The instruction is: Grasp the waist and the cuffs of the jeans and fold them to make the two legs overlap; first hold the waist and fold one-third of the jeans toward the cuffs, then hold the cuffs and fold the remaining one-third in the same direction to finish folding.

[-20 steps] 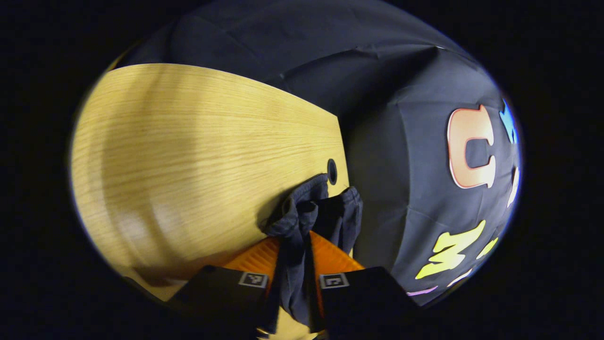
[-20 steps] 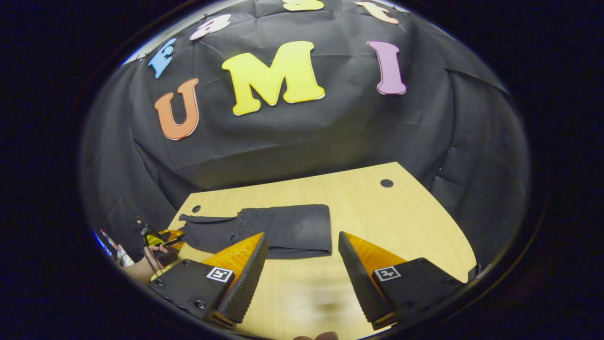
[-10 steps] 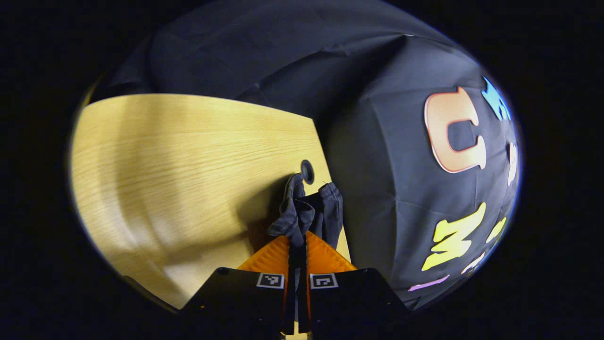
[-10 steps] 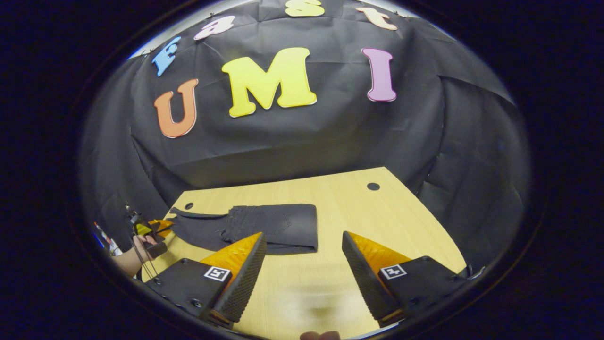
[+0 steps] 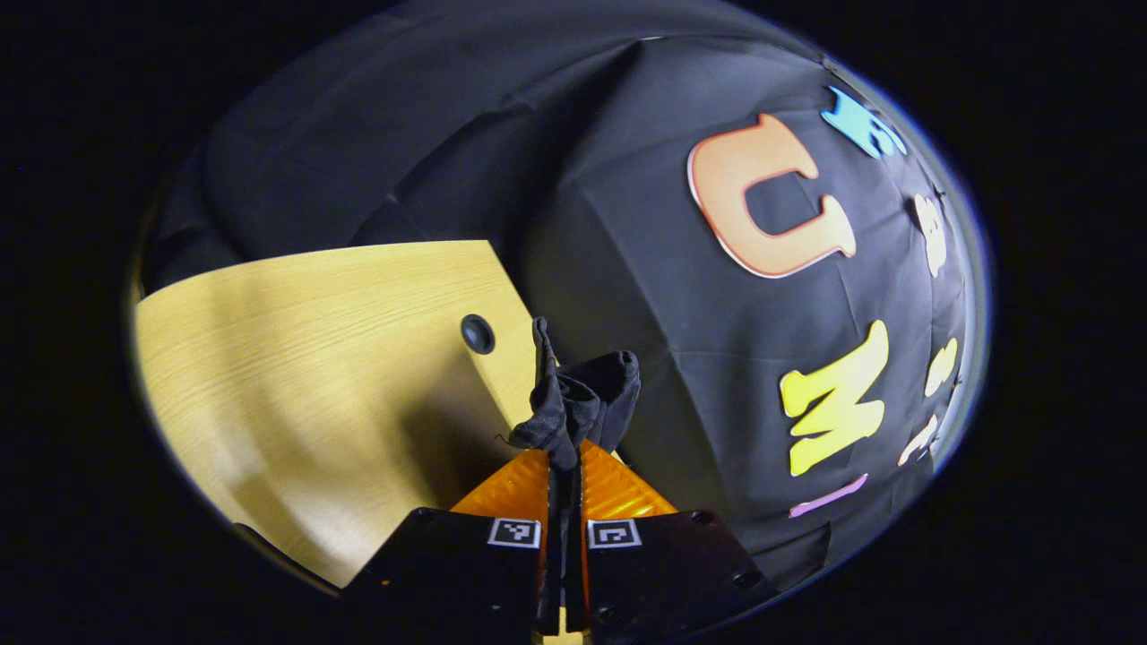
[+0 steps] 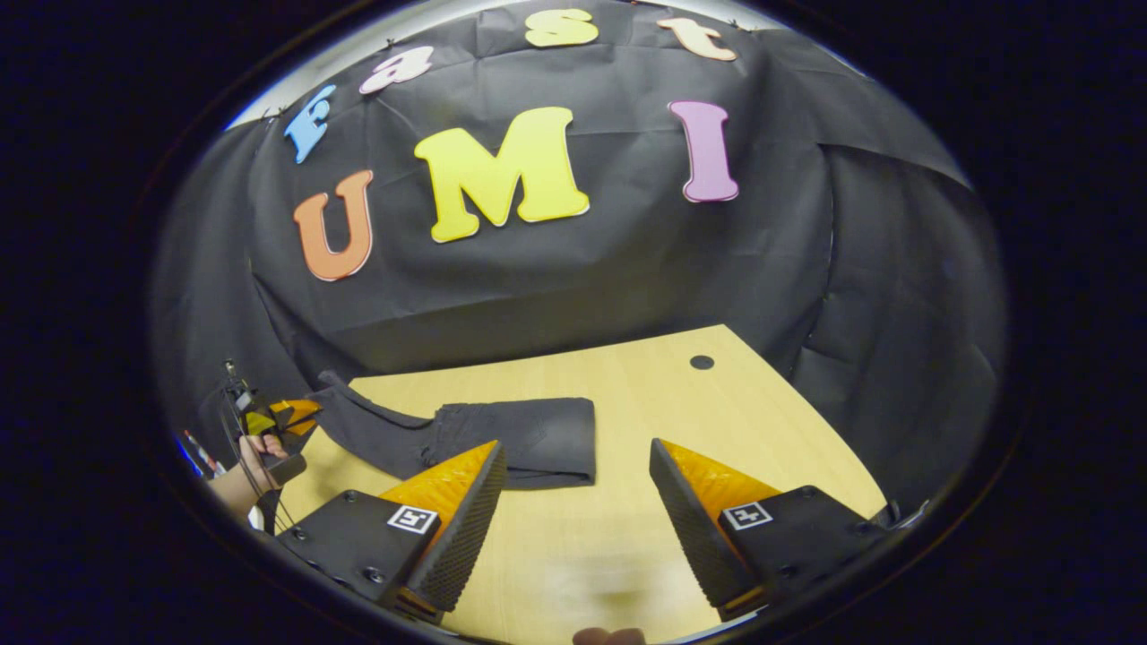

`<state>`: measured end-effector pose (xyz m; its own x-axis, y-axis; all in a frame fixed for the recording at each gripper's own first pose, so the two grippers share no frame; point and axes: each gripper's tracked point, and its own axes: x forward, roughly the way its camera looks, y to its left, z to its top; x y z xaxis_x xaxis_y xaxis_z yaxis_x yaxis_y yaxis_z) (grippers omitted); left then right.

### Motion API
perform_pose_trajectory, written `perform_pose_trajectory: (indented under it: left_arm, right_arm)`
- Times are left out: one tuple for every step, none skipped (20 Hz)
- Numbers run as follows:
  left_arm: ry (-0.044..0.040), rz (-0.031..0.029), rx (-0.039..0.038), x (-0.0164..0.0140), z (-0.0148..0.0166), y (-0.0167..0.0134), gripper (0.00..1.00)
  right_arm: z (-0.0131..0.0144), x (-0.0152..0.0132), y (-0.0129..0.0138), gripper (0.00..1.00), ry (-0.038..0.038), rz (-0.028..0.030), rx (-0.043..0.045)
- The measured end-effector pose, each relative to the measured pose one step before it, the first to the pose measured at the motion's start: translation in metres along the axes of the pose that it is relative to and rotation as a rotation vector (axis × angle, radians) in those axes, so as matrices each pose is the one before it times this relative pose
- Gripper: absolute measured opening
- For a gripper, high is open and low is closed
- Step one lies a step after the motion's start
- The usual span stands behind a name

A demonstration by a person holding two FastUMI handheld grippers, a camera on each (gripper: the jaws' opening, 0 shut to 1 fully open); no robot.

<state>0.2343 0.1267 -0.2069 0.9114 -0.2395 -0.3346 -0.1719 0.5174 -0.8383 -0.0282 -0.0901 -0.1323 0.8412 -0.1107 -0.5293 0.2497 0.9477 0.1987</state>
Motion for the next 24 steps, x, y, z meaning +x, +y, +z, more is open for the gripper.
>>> perform_pose_trajectory:
  left_arm:
    - [-0.00206,-0.01222,0.01906,-0.00078,-0.00183,-0.01228,0.05]
    - [0.00085,-0.01423,0.02196,-0.00211,-0.00307,-0.01394,0.05]
    - [0.00146,-0.01384,0.02473,-0.00122,-0.00426,-0.01490,0.05]
    - [0.00493,-0.01880,0.02794,0.00157,-0.00463,-0.01478,0.05]
    - [0.00772,-0.01683,0.02185,0.00058,-0.00441,-0.01536,0.05]
    - [0.00506,-0.01610,0.01713,0.00054,-0.00272,-0.01424,0.05]
    - [0.00614,-0.01224,0.01813,0.00169,-0.00495,-0.01282,0.05]
    - [0.00880,-0.01212,0.01782,0.00249,-0.00526,-0.01182,0.05]
    - [0.00921,-0.01121,0.02072,0.00125,-0.00627,-0.01079,0.05]
    - [0.01285,-0.01223,0.02169,0.00159,-0.00815,-0.01281,0.05]
    - [0.01371,-0.00943,0.01391,0.00358,-0.00858,-0.01149,0.05]
    - [0.01364,-0.00495,0.01693,0.00215,-0.00696,-0.00857,0.05]
    - [0.01189,-0.00509,0.01707,0.00399,-0.00737,-0.00854,0.05]
    - [0.01137,-0.00711,0.01710,0.00492,-0.00880,-0.01077,0.05]
    - [0.00976,-0.00461,0.02330,0.00312,-0.00786,-0.00953,0.05]
    - [0.00979,-0.00507,0.02502,0.00185,-0.00691,-0.01117,0.05]
    - [0.01222,-0.00305,0.02673,0.00322,-0.00859,-0.00922,0.05]
    - [0.01300,-0.00388,0.02477,0.00307,-0.00859,-0.00720,0.05]
    - [0.00919,0.00055,0.02022,0.00385,-0.00679,-0.00689,0.05]
    - [0.00722,0.00385,0.02114,0.00420,-0.00691,-0.00557,0.05]
    - [0.00186,0.01491,0.02680,0.00274,-0.00653,-0.00509,0.05]
    - [-0.00651,0.01856,0.03292,0.00327,-0.00375,-0.00210,0.05]
    - [-0.00606,0.01420,0.03581,0.00334,-0.00541,-0.00242,0.05]
    - [0.00246,0.00791,0.02992,0.00201,-0.00701,-0.00561,0.05]
  right_arm:
    - [0.00292,-0.00111,-0.00377,0.99,-0.00770,-0.00279,0.00552]
    - [0.00306,-0.00140,-0.00373,0.94,-0.00716,-0.00184,0.00767]
    - [0.00320,-0.00275,-0.00380,0.99,-0.00756,-0.00191,0.00908]
    - [0.00139,-0.00272,-0.00598,0.99,-0.00590,-0.00286,0.00953]
    - [0.00233,-0.00074,-0.00492,0.94,-0.00622,-0.00237,0.00953]
    - [0.00176,0.00075,-0.00531,0.99,-0.00236,-0.00397,0.00973]
    - [0.00072,0.00110,-0.00507,0.99,-0.00003,-0.00270,0.01006]
    - [-0.00010,0.00023,-0.00409,0.94,-0.00027,-0.00401,0.00939]
    - [0.00124,-0.00025,-0.00501,0.99,-0.00245,-0.00421,0.00866]
    - [0.00062,-0.00166,-0.00740,0.99,-0.00330,-0.00512,0.00824]
    - [0.00026,-0.00086,-0.00551,0.94,-0.00259,-0.00390,0.00883]
    - [0.00036,-0.00064,-0.00468,0.99,-0.00173,-0.00263,0.00849]
    - [-0.00042,-0.00181,-0.00606,0.94,-0.00134,-0.00512,0.00687]
    - [0.00076,-0.00122,-0.00663,0.99,-0.00194,-0.00645,0.00664]
    - [0.00072,-0.00092,-0.00644,0.99,-0.00187,-0.00617,0.00687]
    - [0.00073,-0.00243,-0.00771,0.99,-0.00156,-0.00796,0.00586]
    - [0.00193,-0.00146,-0.00735,0.99,-0.00259,-0.00793,0.00526]
    - [0.00046,-0.00171,-0.00874,0.99,-0.00181,-0.00932,0.00669]
    - [0.00125,-0.00092,-0.00755,0.99,-0.00269,-0.00953,0.00861]
    - [0.00146,-0.00134,-0.00725,0.99,-0.00188,-0.00820,0.00890]
    - [0.00130,-0.00102,-0.00726,0.99,-0.00312,-0.00907,0.00708]
    - [0.00084,-0.00026,-0.00661,0.99,-0.00038,-0.00549,0.00704]
    - [0.00030,-0.00102,-0.00586,0.94,-0.00116,-0.00439,0.00694]
    - [-0.00014,-0.00006,-0.00555,0.94,0.00121,-0.00603,0.00427]
